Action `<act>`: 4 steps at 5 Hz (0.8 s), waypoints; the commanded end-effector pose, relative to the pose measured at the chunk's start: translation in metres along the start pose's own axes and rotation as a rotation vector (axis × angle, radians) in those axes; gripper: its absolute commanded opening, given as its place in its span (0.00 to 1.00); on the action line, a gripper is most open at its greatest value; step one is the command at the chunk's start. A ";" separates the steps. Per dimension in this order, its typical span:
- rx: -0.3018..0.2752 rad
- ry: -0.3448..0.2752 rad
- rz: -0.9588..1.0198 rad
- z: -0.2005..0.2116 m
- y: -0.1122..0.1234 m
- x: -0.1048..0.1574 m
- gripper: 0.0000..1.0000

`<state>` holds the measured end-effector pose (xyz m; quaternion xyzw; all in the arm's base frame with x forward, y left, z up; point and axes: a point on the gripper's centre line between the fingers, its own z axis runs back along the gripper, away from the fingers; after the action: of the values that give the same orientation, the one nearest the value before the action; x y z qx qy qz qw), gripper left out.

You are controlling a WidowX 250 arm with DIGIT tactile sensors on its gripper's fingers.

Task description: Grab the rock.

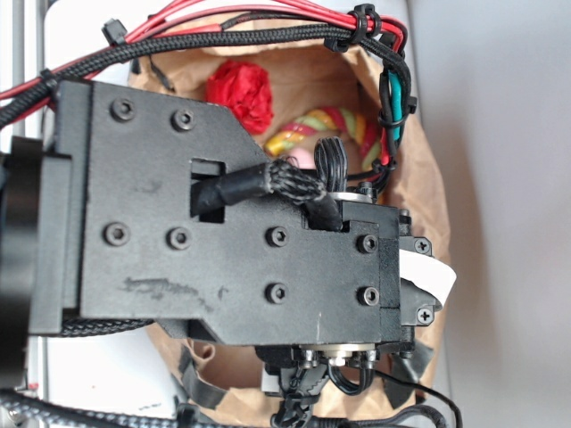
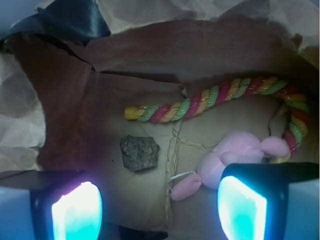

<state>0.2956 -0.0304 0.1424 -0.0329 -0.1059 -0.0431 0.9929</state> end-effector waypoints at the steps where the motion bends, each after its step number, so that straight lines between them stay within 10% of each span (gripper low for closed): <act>1: 0.001 -0.076 -0.003 0.024 0.000 0.009 1.00; 4: 0.043 -0.079 -0.013 -0.011 0.016 0.020 1.00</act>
<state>0.3126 -0.0255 0.1197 -0.0168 -0.1208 -0.0531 0.9911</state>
